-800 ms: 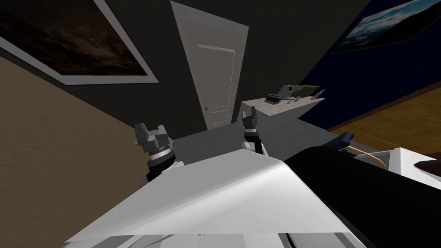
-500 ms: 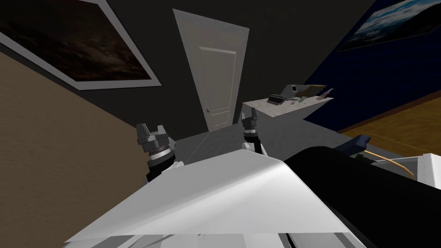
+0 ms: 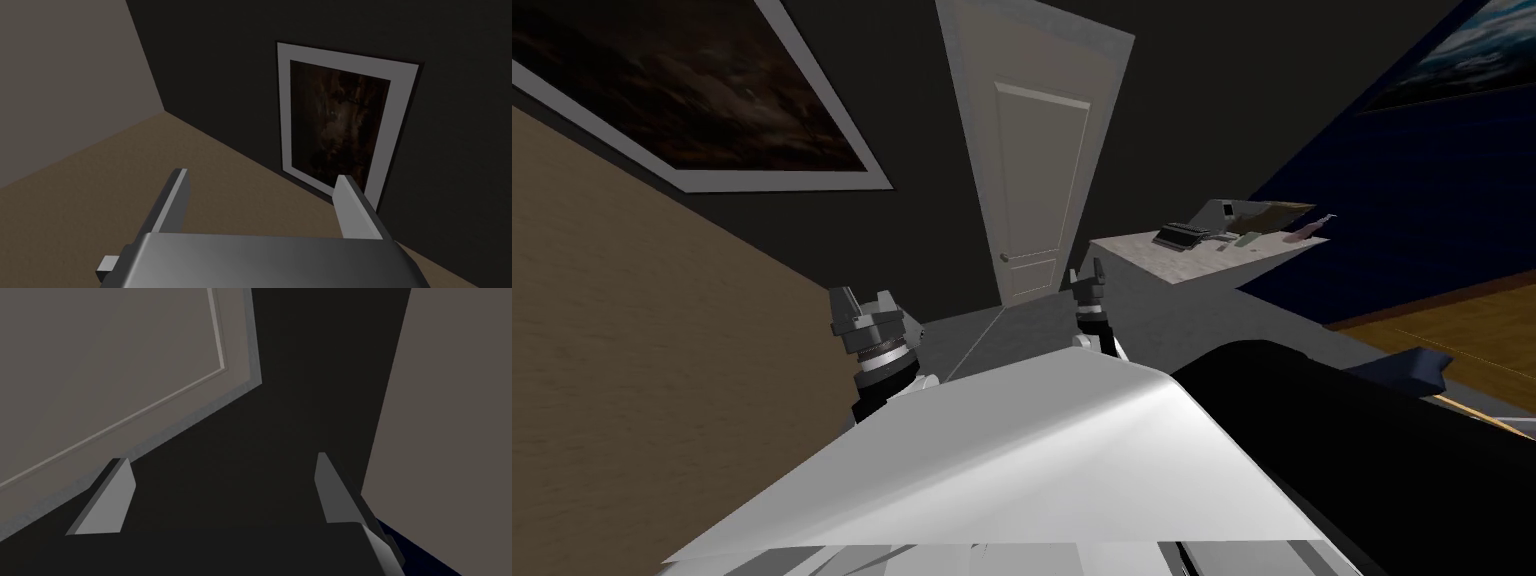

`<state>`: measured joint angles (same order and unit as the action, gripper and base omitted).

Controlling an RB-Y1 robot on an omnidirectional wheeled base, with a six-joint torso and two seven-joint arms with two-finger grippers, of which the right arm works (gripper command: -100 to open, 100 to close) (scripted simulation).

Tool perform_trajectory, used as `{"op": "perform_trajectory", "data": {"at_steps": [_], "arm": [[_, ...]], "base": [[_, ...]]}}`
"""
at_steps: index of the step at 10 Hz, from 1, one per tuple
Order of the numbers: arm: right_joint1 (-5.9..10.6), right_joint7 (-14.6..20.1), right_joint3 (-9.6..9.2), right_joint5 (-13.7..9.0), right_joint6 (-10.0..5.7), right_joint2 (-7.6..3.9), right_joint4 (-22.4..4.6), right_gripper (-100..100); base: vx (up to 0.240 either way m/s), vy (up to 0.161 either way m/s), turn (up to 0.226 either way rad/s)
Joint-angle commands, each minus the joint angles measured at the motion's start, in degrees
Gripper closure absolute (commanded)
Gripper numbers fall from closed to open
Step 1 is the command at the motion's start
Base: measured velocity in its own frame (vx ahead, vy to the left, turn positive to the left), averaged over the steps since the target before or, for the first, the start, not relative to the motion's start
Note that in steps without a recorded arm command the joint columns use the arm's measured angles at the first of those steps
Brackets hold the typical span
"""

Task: Pull the door open

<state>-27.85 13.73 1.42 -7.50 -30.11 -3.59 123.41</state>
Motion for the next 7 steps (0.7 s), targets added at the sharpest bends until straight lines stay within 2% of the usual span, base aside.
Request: {"op": "perform_trajectory", "data": {"at_steps": [1,7], "arm": [[-0.33,1.9,-0.08,-0.8,-0.98,-0.4,-1.6,-100],[-1.26,8.2,-0.93,-3.7,-3.92,-1.26,-7.0,-100]], "base": [[0.143,0.005,0.102],[0.115,0.025,0.1]]}}
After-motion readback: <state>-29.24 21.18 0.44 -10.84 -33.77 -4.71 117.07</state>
